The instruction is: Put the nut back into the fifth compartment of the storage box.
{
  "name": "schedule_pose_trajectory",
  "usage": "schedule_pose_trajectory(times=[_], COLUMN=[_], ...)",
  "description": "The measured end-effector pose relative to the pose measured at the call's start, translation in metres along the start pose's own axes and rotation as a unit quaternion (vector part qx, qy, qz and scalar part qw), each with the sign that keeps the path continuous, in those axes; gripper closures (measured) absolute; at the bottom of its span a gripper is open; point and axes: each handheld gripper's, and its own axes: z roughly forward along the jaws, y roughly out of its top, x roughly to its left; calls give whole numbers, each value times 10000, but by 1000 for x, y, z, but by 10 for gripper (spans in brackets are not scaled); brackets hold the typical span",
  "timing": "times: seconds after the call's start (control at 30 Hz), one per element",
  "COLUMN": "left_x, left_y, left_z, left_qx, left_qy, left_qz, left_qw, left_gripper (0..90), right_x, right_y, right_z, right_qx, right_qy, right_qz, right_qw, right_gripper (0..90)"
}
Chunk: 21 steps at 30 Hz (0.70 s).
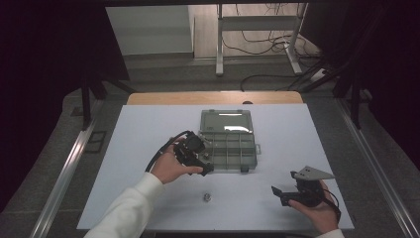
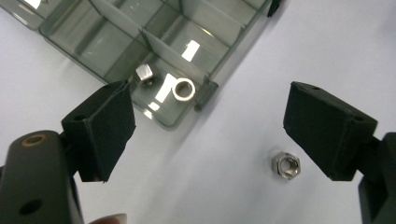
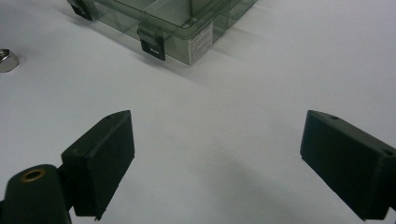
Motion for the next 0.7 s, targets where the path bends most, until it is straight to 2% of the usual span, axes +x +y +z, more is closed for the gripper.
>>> schedule_pose_trajectory(times=[0.37, 0.5, 0.57, 0.7], left_x=[-9, -12, -14, -17], left_y=[-25, -34, -39, -44], left_z=[-8, -9, -9, -8], left_qx=[-80, -80, -3, -15], left_qy=[-77, -98, -55, -82], left_qz=[38, -49, -134, -156], left_qw=[9999, 9999, 9999, 9998], left_gripper=[173, 175, 180, 176], right_x=[-1, 0, 0, -1], right_y=[0, 0, 0, -1], right_z=[0, 0, 0, 0], right_qx=[8, 19, 20, 28], right_qy=[-11, -17, -22, -28], right_qz=[35, 24, 18, 38], right_qw=[10000, 10000, 10000, 10000], right_gripper=[99, 99, 99, 99])
